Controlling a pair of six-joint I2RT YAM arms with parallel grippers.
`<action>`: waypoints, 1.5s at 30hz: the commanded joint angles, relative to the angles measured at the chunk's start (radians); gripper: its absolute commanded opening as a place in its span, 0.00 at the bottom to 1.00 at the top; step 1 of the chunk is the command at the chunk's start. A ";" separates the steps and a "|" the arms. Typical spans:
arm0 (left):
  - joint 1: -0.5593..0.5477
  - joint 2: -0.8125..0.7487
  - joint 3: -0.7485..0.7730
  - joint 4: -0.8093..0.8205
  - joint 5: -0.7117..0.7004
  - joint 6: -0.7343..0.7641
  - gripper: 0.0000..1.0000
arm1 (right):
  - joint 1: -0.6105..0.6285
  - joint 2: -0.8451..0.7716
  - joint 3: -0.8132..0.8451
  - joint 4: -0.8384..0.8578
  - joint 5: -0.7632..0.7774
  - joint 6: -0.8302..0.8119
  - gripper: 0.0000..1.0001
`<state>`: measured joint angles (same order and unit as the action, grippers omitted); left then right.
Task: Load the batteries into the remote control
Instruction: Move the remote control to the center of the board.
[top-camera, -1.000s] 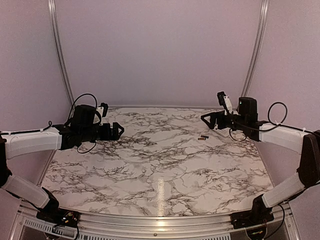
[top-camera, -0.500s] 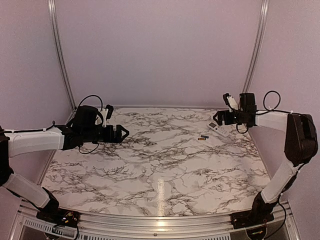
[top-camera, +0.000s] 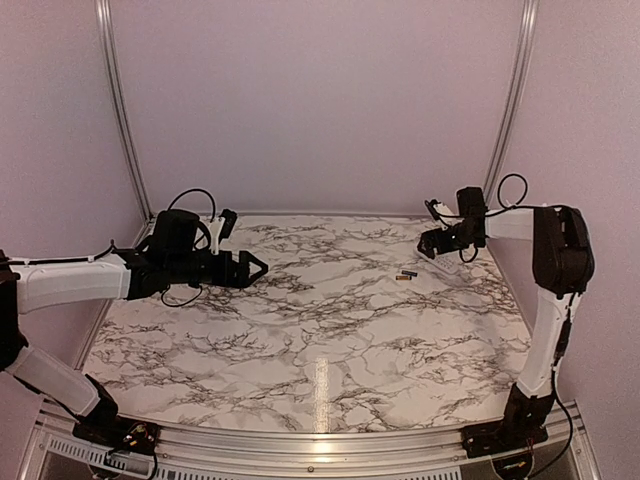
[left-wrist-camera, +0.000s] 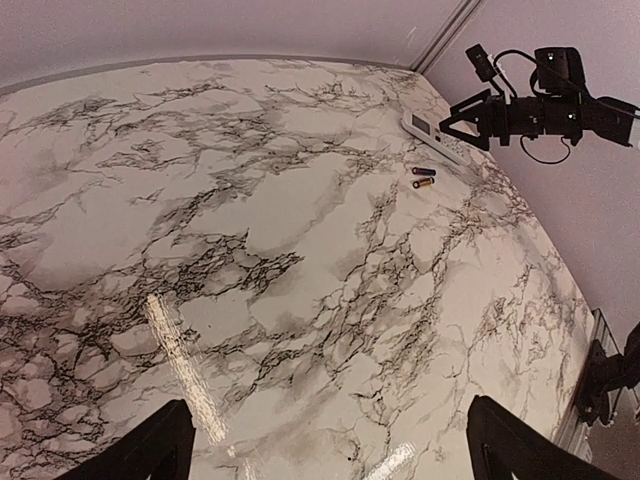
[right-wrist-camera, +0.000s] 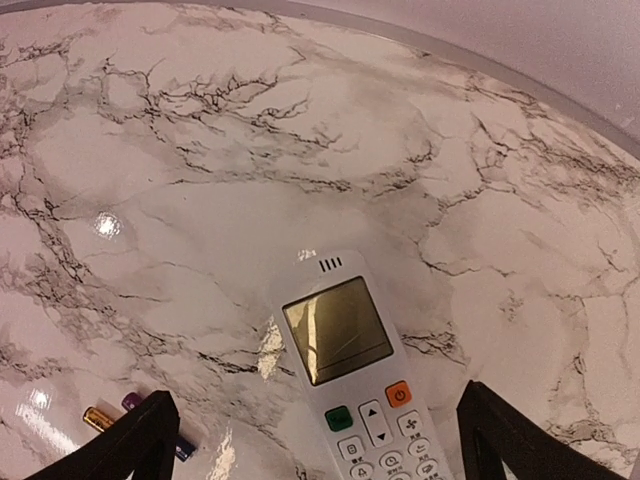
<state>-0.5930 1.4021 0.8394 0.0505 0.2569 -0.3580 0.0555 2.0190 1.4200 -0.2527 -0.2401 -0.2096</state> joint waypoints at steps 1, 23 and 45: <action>-0.007 0.019 0.024 0.024 0.020 0.006 0.99 | -0.017 0.055 0.080 -0.088 0.032 -0.053 0.96; -0.011 0.018 0.031 0.025 0.026 0.000 0.99 | -0.043 0.244 0.243 -0.213 -0.089 -0.115 0.78; -0.011 0.024 0.009 0.067 0.023 -0.030 0.99 | 0.058 0.165 0.117 -0.213 -0.054 -0.126 0.43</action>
<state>-0.5987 1.4281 0.8509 0.0845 0.2798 -0.3817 0.0666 2.2024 1.5707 -0.4206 -0.3023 -0.3378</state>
